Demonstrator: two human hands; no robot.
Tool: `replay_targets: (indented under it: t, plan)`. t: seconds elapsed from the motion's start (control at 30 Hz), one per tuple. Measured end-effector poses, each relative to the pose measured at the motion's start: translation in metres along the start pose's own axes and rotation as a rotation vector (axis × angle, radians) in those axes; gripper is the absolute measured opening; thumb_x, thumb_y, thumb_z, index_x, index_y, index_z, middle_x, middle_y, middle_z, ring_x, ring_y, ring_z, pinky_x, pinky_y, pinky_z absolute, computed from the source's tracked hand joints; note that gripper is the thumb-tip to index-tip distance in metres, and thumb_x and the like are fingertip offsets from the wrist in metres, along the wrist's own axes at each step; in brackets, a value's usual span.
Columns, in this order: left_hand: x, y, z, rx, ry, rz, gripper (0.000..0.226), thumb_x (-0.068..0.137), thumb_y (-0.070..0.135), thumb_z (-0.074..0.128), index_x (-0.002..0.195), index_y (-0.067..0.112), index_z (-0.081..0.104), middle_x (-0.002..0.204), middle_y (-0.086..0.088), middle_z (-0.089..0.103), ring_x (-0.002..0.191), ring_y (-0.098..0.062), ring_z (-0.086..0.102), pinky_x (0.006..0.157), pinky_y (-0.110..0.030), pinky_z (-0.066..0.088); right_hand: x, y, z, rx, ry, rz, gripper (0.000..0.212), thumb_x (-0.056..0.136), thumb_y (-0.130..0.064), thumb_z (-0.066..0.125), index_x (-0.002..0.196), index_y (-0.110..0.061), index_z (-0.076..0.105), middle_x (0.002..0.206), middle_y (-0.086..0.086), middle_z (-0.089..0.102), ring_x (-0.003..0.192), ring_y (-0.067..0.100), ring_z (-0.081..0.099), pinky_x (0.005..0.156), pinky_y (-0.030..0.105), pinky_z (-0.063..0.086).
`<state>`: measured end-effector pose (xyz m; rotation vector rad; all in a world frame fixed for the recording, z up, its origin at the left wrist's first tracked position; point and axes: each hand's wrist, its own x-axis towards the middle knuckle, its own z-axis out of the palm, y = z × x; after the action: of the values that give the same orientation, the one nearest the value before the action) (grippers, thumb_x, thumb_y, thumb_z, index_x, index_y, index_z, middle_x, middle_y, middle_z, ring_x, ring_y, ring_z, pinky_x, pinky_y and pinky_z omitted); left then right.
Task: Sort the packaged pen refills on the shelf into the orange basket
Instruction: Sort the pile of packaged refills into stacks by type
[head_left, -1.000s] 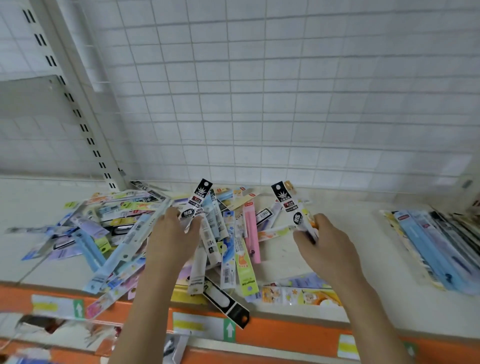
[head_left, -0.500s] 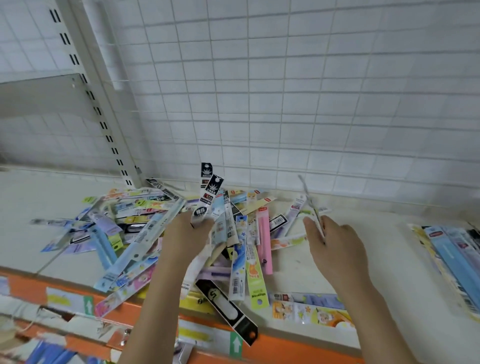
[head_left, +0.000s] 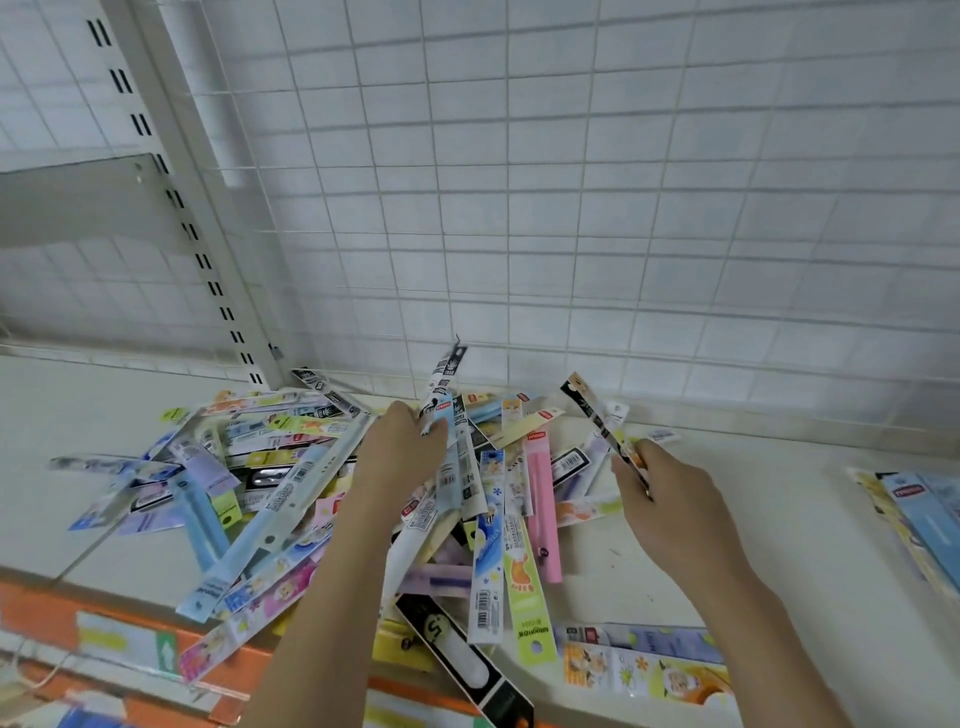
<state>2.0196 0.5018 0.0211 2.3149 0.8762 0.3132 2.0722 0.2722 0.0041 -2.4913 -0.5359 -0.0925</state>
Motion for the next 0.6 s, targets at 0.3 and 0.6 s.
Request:
replay_targets:
  t: [0.3,0.6]
  plan:
    - [0.027,0.006,0.017,0.203,-0.066,-0.078,0.060,0.077,0.068,0.052,0.060,0.012,0.041,0.053,-0.001,0.047,0.048,-0.016,0.046,0.051,-0.024,0.038,0.000,0.001,0.005,0.001,-0.010,0.009,0.038,0.097,-0.030,0.042,0.062,-0.025,0.027,0.054,-0.004,0.040,0.051,0.016,0.041,0.045,0.029,0.025]
    - [0.035,0.026,0.014,0.125,-0.180,-0.117,0.039,0.087,0.025,0.054,0.056,0.010,0.035,0.053,-0.001,0.036,0.045,-0.014,0.034,0.044,-0.020,0.030,-0.001,0.000,0.006,0.002,-0.026,0.017,0.037,0.097,-0.031,0.041,0.062,-0.025,0.028,0.056,-0.005,0.042,0.053,0.015,0.044,0.045,0.027,0.026]
